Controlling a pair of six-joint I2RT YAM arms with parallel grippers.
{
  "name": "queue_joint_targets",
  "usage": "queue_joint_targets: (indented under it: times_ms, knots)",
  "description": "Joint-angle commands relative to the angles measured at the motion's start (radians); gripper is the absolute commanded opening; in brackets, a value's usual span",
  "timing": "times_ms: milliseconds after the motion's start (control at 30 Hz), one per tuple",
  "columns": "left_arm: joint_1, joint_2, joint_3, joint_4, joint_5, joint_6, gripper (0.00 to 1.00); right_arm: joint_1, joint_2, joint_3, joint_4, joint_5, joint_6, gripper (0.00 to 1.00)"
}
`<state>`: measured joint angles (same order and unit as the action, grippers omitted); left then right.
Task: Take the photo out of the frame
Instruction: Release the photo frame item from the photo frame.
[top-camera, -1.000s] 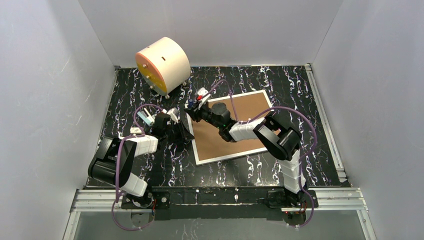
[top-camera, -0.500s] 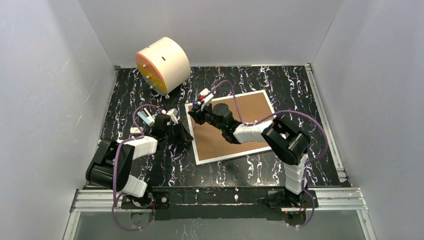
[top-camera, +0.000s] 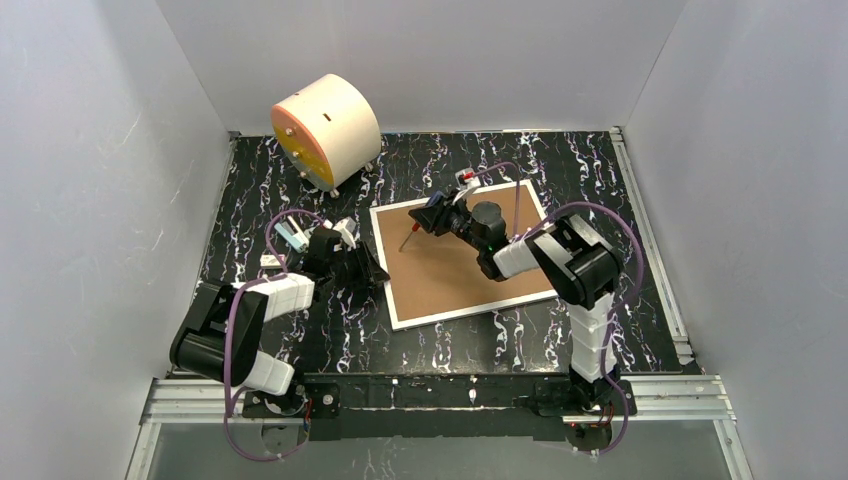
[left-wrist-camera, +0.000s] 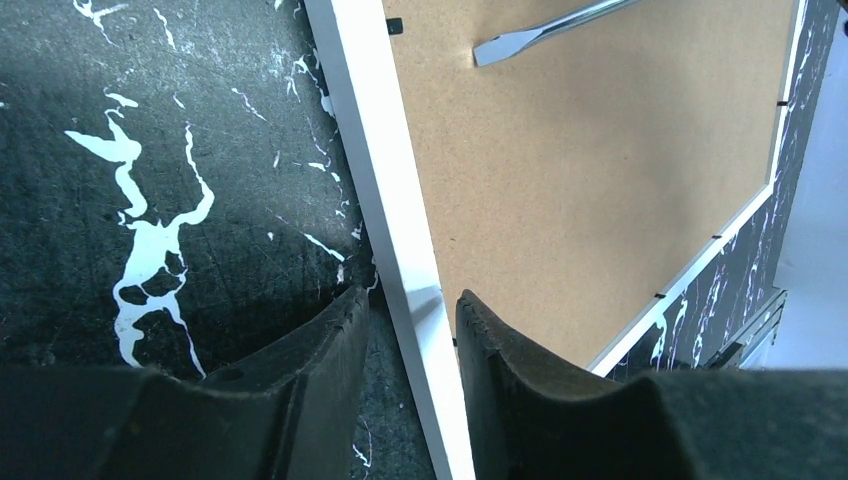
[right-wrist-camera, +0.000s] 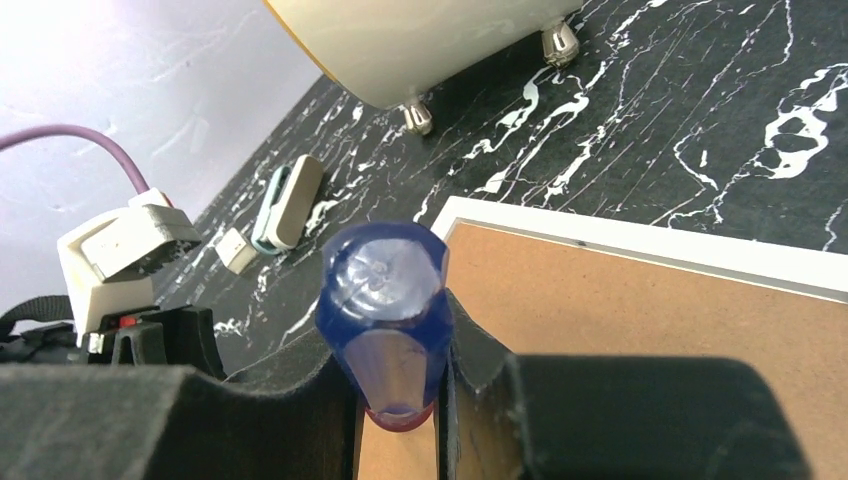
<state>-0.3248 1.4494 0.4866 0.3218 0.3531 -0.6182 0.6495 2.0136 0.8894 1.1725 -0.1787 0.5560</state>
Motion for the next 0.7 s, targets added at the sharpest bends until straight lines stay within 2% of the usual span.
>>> queue_joint_targets:
  times_ms: [0, 433, 667]
  knots:
    - [-0.003, 0.036, 0.005, -0.076, -0.033, 0.013, 0.38, -0.002, 0.102, 0.014, 0.053, -0.075, 0.060, 0.01]
    - [-0.005, 0.104, -0.011, -0.053, -0.054, 0.015, 0.35, -0.003, 0.258, 0.062, 0.182, -0.148, 0.157, 0.01]
    - [-0.004, 0.104, -0.039, -0.058, -0.057, 0.031, 0.25, -0.001, 0.298, 0.123, 0.144, -0.198, 0.151, 0.01]
